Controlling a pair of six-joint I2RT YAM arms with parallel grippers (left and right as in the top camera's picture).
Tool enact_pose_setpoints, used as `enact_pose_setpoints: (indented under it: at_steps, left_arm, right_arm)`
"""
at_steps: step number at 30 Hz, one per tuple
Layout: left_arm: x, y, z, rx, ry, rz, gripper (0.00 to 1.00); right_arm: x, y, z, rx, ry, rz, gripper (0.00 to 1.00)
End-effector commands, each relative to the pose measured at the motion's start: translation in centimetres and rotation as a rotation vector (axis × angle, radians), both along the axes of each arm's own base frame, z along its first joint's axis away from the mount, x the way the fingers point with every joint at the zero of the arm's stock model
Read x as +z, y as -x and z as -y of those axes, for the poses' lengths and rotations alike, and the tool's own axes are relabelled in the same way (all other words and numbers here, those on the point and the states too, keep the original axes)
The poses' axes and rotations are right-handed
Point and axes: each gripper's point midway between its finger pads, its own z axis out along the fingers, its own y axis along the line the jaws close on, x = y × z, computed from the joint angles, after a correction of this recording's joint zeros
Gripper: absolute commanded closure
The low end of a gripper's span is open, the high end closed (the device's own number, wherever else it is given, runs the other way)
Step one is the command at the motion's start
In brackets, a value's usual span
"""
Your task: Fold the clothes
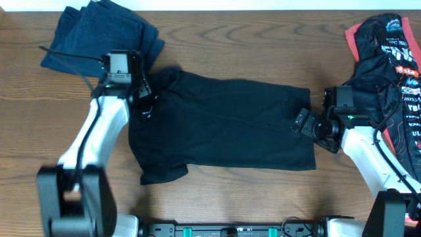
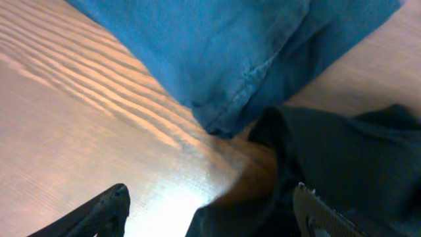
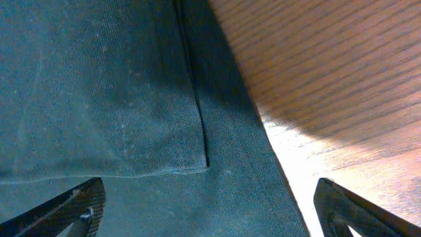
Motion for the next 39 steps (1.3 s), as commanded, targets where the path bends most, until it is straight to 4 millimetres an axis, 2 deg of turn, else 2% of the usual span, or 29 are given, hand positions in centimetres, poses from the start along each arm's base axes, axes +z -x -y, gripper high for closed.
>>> enact_pose_setpoints:
  at_steps: [1, 3, 5, 8, 10, 17, 23, 28, 32, 35, 39]
  left_arm:
    - [5.8, 0.7, 2.3, -0.091, 0.103, 0.122, 0.19]
    - [7.2, 1.6, 5.0, -0.202, 0.219, 0.140, 0.19]
    - [7.7, 2.4, 7.4, -0.310, 0.303, 0.132, 0.19]
    - [5.9, 3.3, 8.7, -0.337, 0.335, 0.051, 0.21]
    - [3.7, 3.8, 8.9, -0.326, 0.347, -0.032, 0.22]
    - [-3.6, 3.8, 8.9, -0.280, 0.369, -0.236, 0.23]
    - [-7.7, 2.4, 8.5, -0.262, 0.349, -0.284, 0.23]
    - [-8.4, 1.6, 7.3, -0.236, 0.310, -0.268, 0.25]
    - [-8.3, 1.2, 5.3, -0.186, 0.273, -0.250, 0.38]
    - [-8.3, 1.1, 4.0, -0.168, 0.268, -0.247, 0.53]
    - [-8.3, 1.1, 2.5, -0.135, 0.270, -0.240, 0.54]
  right_arm:
    - [0.0, 0.2, 0.0, -0.010, 0.009, 0.001, 0.01]
    - [0.0, 0.2, 0.0, -0.010, 0.009, 0.001, 0.01]
    - [0.0, 0.2, 0.0, -0.013, 0.008, 0.000, 0.01]
    - [0.0, 0.2, 0.0, -0.021, 0.004, -0.002, 0.01]
    - [0.0, 0.2, -0.3, -0.017, -0.008, -0.002, 0.01]
    - [0.0, 0.2, -0.7, -0.020, -0.034, -0.004, 0.01]
    - [-0.1, 0.5, -0.9, -0.013, -0.033, -0.015, 0.01]
    - [-0.1, 0.7, -1.1, -0.005, -0.032, -0.020, 0.01]
    - [-0.1, 0.7, -1.1, -0.003, -0.032, -0.020, 0.01]
    - [-0.1, 0.7, -1.2, -0.003, -0.032, -0.020, 0.01]
    - [-0.1, 0.7, -1.1, -0.003, -0.032, -0.020, 0.01]
